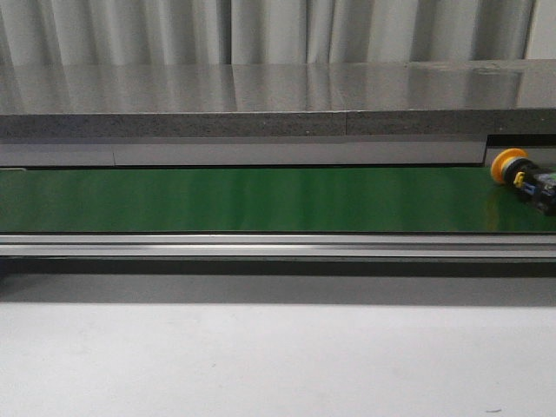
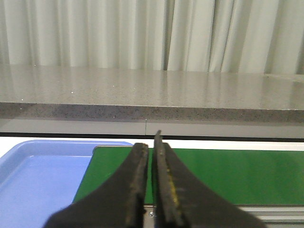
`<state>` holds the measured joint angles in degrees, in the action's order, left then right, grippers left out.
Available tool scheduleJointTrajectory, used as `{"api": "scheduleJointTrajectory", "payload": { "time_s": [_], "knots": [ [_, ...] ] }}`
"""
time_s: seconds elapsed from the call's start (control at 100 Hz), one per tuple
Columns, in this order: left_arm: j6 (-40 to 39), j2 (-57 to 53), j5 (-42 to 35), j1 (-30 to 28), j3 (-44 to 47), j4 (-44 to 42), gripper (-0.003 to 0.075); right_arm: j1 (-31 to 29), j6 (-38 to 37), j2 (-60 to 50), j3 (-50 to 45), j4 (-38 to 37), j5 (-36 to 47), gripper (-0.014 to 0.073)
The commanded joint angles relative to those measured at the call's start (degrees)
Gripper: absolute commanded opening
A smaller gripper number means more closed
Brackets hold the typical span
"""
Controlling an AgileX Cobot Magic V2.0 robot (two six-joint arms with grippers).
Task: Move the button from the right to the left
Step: 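Raise the right gripper away from the button on the belt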
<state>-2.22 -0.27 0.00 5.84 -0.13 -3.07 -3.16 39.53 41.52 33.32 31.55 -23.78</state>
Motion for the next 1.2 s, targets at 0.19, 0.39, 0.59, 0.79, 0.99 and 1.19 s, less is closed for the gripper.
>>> {"api": "scheduleJointTrajectory", "payload": {
  "time_s": [0.19, 0.39, 0.59, 0.79, 0.99, 1.19],
  "knots": [
    [-0.6, -2.1, -4.6, 0.4, 2.3, 0.5, 0.0005, 0.1, 0.5, -16.2, -8.1, 3.5, 3.0, 0.0531],
    [-0.6, -2.1, -4.6, 0.4, 2.3, 0.5, 0.0005, 0.1, 0.5, -22.9, -10.6, 4.9, 1.9, 0.0528],
    [-0.6, -2.1, -4.6, 0.4, 2.3, 0.5, 0.0005, 0.1, 0.5, -23.3, -10.6, 4.9, 1.1, 0.0528],
    [-0.6, -2.1, -4.6, 0.4, 2.3, 0.5, 0.0005, 0.1, 0.5, -23.3, -10.6, 4.9, 2.1, 0.0484],
    [-0.6, -2.1, -4.6, 0.4, 2.3, 0.5, 0.0005, 0.1, 0.5, -23.3, -10.6, 4.9, 2.2, 0.0155],
    [-0.6, -2.1, -4.6, 0.4, 2.3, 0.5, 0.0005, 0.1, 0.5, -23.3, -10.6, 4.9, 2.1, -0.0064]
  ]
}}
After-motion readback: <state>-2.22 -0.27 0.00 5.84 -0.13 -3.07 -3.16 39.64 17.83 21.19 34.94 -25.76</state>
